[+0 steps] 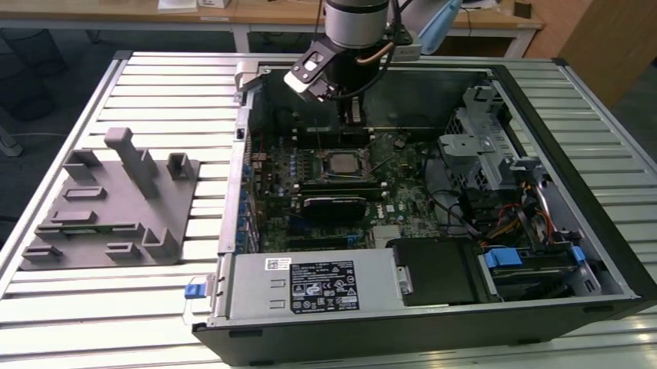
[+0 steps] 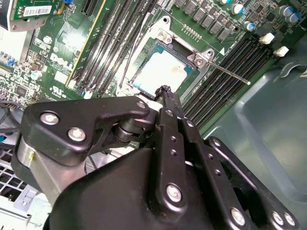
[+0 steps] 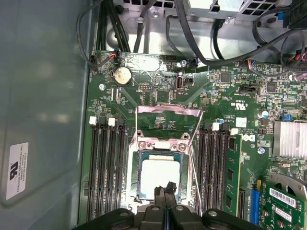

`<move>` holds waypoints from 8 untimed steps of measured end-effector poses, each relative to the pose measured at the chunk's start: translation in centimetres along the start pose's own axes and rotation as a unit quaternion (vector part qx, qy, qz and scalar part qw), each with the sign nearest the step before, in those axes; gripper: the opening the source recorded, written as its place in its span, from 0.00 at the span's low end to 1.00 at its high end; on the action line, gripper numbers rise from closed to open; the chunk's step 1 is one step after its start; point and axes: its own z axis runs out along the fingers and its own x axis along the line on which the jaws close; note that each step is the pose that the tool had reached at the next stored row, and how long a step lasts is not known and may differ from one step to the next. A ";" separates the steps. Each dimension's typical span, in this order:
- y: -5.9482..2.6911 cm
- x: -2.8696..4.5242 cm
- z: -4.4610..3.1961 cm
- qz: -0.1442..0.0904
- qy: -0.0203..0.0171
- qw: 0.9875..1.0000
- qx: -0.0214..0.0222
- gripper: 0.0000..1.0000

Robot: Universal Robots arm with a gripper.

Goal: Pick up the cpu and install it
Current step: 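Close the cpu cover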

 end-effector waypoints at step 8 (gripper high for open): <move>0.01 0.00 0.00 0.000 0.000 1.000 0.000 0.11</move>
